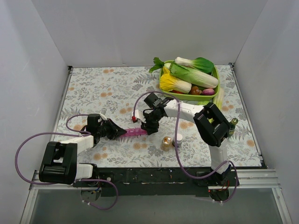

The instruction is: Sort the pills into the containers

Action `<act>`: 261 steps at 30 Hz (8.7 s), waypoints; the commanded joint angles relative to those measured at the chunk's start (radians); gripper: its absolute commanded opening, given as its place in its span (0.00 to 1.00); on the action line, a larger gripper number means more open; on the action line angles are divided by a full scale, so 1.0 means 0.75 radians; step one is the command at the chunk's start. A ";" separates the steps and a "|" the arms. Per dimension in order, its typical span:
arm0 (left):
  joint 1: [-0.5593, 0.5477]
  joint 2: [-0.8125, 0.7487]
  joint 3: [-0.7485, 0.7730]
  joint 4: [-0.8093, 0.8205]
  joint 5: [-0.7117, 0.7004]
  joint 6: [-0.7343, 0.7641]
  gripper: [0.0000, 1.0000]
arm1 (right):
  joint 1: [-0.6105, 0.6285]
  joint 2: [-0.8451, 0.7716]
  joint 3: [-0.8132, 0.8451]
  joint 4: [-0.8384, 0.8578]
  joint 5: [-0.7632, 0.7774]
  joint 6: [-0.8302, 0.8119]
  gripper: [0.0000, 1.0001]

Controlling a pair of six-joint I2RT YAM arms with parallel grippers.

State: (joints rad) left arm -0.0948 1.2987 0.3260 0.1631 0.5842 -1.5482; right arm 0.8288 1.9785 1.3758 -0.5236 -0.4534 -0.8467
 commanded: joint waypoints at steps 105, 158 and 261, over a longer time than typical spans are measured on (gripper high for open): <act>-0.647 -0.429 0.218 -0.399 -0.169 2.013 0.00 | -0.125 -0.409 -0.151 -0.075 -0.463 -0.244 0.43; -0.718 -0.078 0.201 -0.105 -0.370 1.788 0.00 | -0.408 -0.318 0.258 -0.188 -0.343 0.272 0.73; -1.060 -0.379 0.455 -0.078 -0.761 0.426 0.00 | -0.383 -0.957 -0.509 0.062 -0.626 0.059 0.85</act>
State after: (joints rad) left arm -0.9230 1.0946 0.6987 0.1051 0.0612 -0.9909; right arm 0.4194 1.2724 0.9485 -0.6464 -1.0554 -1.0557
